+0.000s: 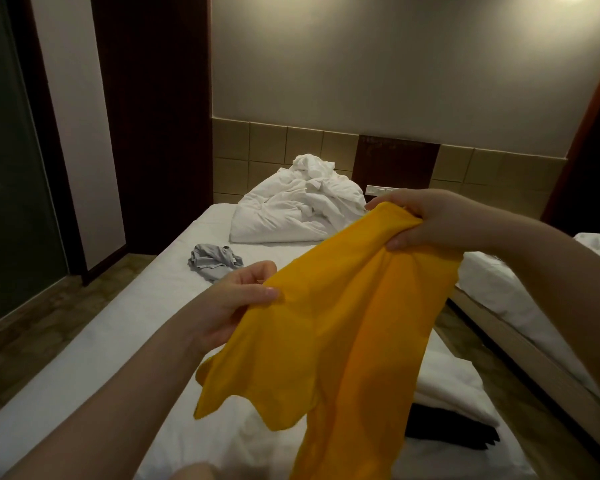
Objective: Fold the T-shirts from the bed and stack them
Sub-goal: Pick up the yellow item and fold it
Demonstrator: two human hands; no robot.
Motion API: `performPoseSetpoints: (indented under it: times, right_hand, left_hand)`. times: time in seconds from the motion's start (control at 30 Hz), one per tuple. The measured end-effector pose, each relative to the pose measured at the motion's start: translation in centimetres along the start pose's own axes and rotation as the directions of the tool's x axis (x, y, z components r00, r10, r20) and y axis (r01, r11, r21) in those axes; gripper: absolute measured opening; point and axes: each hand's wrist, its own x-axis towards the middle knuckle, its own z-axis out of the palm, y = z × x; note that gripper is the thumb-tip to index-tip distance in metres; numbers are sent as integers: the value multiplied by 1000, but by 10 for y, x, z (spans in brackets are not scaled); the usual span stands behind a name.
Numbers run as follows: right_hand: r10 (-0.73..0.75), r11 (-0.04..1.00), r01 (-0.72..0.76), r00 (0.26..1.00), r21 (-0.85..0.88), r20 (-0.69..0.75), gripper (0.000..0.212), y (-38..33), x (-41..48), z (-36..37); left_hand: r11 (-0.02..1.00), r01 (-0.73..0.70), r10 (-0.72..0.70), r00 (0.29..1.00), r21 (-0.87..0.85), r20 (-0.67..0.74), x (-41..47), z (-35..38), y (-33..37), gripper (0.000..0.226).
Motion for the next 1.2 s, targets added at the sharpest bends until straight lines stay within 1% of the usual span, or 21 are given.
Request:
performPoseSetpoints:
  times: [0.07,0.17,0.2,0.27,0.33,0.4,0.5,0.6,0.67,0.73,0.87,1.03,1.1,1.13,1.2]
  right_hand:
    - [-4,1000,4,1000,-5,0,55,-3,-1,0]
    - [-22,1000,22,1000,-16,3,52,-6,-2,1]
    - [-27,999,27,1000,-25,7,52,-7,-2,1]
    - [-30,999,30,999,-29,15,52,-8,-3,1]
    - [-30,999,30,999,-10,29,51,-9,-3,1]
    - [-25,1000,24,999,2,33,52,-9,-4,1]
    - [-20,1000,20,999,11,26,53,-9,-5,2]
    - [-26,998,25,1000,49,16,51,-11,-5,2]
    - [-29,997,30,999,65,-14,51,-13,-4,4]
    - [-55,996,59,997,73,-58,52,-15,-5,8]
    - [-134,983,147,984,110,-116,47,-22,-9,13]
    - [-168,976,190,968,104,-188,35,-31,-13,16]
    - [-182,976,199,968,88,-174,36,-35,-14,20]
    - [-193,974,208,968,85,-162,36,-37,-14,21]
    - [-222,969,234,966,80,-131,36,-41,-15,25]
  left_hand:
    - [999,-27,27,999,-23,18,-1,0,2,43]
    - [999,-36,34,998,30,54,-6,3,5,23]
    - [997,-36,32,998,62,62,-7,4,6,24]
    - [992,-47,41,998,115,52,-9,8,9,40]
    - [985,-87,82,996,152,36,-11,12,12,52]
    - [974,-133,132,991,185,18,-13,16,15,57]
    - [953,-190,195,981,235,0,-15,20,19,58]
    - [933,-223,233,972,283,-2,-19,26,25,59]
    - [931,-229,242,970,284,-8,-19,30,28,61]
    - [927,-226,237,972,301,-1,-20,34,31,60]
    - [875,-224,226,973,429,47,-19,40,30,57]
    - [838,-146,144,989,527,45,-11,51,16,53]
    - [845,-144,151,988,515,29,-6,60,8,55]
    - [865,-152,176,984,479,-4,-4,65,5,50]
    - [909,-177,238,964,378,-121,0,74,4,40]
